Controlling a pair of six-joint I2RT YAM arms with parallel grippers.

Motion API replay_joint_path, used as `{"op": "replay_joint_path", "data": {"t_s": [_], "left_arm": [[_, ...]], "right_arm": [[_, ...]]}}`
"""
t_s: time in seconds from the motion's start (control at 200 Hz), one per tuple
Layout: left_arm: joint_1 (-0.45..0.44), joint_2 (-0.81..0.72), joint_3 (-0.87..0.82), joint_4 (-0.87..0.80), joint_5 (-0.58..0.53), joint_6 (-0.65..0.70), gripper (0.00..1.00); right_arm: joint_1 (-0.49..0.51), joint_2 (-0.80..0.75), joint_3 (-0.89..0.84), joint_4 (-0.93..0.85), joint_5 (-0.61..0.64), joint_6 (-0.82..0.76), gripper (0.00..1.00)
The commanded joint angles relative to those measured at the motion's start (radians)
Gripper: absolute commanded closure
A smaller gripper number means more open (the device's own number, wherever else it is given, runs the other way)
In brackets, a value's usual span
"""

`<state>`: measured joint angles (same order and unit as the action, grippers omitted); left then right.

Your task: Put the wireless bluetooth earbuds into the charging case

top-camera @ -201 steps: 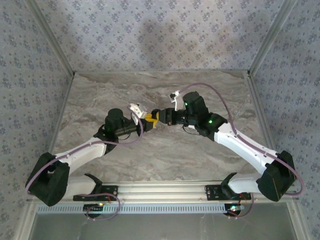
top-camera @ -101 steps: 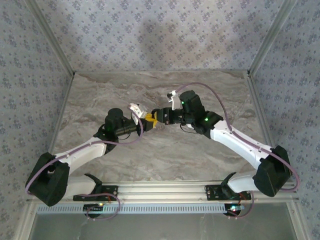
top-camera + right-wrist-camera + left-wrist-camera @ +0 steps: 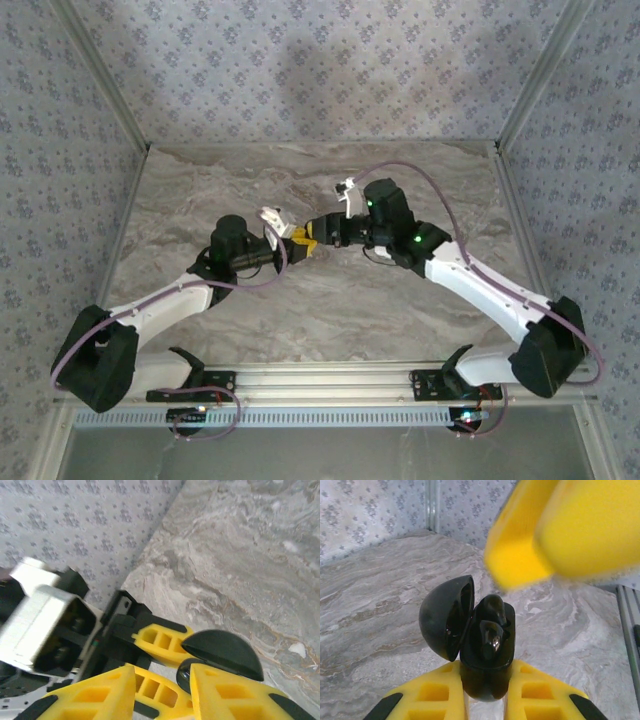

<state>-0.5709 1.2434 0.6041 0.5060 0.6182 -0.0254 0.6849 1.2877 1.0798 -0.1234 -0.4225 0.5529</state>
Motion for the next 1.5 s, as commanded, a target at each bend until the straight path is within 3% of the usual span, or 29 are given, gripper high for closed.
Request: {"op": "replay_joint_path", "data": {"t_s": [0.0,0.155,0.325,0.67,0.815,1.184,1.354,1.494], "left_arm": [[-0.005,-0.024,0.05,-0.038,0.11,0.059,0.88],[-0.006,-0.01,0.07,-0.04,0.211,0.058,0.88],[-0.008,0.002,0.075,0.006,0.237,0.031,0.87],[-0.011,0.014,0.091,0.009,0.218,0.018,0.87],[-0.011,0.014,0.085,0.005,0.175,0.013,0.87],[-0.011,0.01,0.09,-0.081,0.107,-0.009,0.87],[-0.012,0.087,0.196,-0.27,0.055,-0.082,0.87],[-0.012,0.237,0.353,-0.494,0.047,-0.188,0.87]], "right_arm": [[-0.045,-0.094,-0.037,0.001,0.002,-0.045,0.63],[-0.126,-0.12,-0.068,-0.002,-0.09,-0.027,0.53],[-0.137,-0.066,-0.048,0.003,-0.179,-0.024,0.41],[-0.104,0.05,0.016,0.036,-0.349,-0.005,0.41],[-0.081,0.037,0.019,0.025,-0.374,-0.01,0.45],[-0.126,-0.167,-0.126,0.103,-0.256,0.012,0.52],[-0.175,-0.23,-0.164,-0.105,0.075,0.064,0.54],[-0.245,-0.255,-0.244,-0.079,0.279,0.212,0.54]]}}
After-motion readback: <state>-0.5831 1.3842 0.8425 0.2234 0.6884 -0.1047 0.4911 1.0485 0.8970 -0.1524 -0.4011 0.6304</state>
